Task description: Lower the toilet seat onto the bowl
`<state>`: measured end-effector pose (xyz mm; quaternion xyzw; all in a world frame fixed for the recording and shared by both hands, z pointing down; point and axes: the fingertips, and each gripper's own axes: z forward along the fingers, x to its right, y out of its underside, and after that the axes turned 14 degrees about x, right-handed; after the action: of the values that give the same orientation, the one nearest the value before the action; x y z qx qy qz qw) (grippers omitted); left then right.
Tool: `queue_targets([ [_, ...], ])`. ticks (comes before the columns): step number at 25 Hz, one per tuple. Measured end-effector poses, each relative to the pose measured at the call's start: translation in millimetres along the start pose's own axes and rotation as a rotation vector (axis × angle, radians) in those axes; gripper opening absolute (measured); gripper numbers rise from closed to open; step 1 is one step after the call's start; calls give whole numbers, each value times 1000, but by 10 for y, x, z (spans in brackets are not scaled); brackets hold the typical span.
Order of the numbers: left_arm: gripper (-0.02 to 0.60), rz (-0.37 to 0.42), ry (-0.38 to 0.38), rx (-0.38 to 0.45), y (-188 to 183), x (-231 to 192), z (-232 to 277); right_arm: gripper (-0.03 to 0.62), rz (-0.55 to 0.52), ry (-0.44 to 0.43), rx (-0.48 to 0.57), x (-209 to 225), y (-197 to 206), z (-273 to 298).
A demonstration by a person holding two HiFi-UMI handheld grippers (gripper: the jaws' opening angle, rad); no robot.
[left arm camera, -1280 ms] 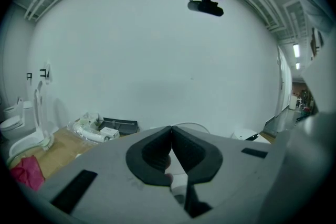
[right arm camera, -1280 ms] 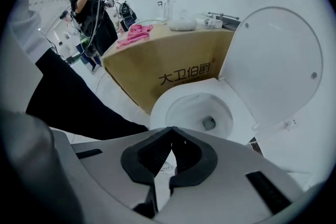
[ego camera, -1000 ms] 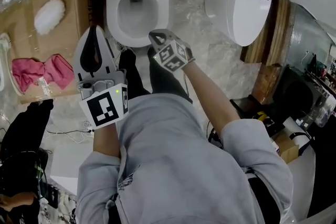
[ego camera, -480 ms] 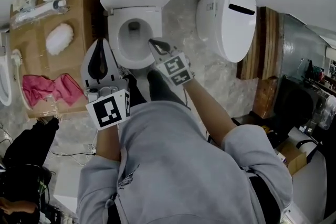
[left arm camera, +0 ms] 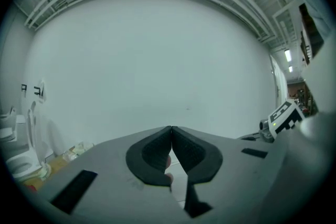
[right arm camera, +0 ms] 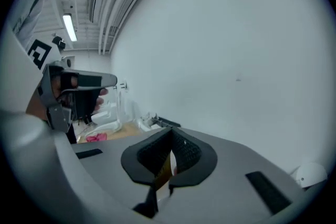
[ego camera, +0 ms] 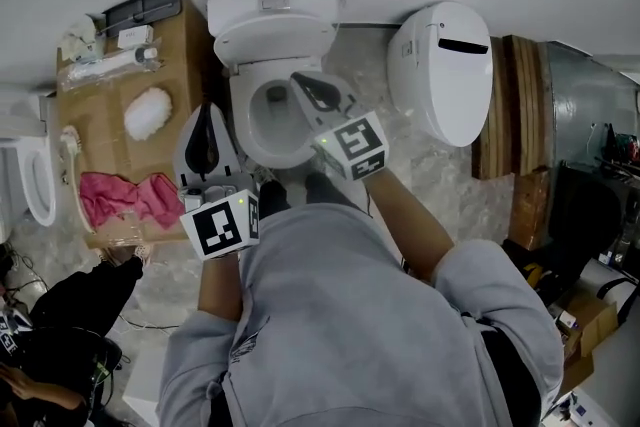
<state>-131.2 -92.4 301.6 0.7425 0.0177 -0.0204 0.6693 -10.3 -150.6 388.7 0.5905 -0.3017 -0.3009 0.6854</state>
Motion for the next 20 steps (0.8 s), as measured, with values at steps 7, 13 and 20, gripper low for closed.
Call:
queue_targets([
  [7,0,17,11,43,-257,-4,24,-2,6,48,170,53,-751,-106],
  [13,0,23,20,63,-404,-8,87,-2,-10,72,314,59,-1380,-278],
  [20,0,35,49,103,-612,64,155,-1,-21,84,443,50,-1895,-530],
])
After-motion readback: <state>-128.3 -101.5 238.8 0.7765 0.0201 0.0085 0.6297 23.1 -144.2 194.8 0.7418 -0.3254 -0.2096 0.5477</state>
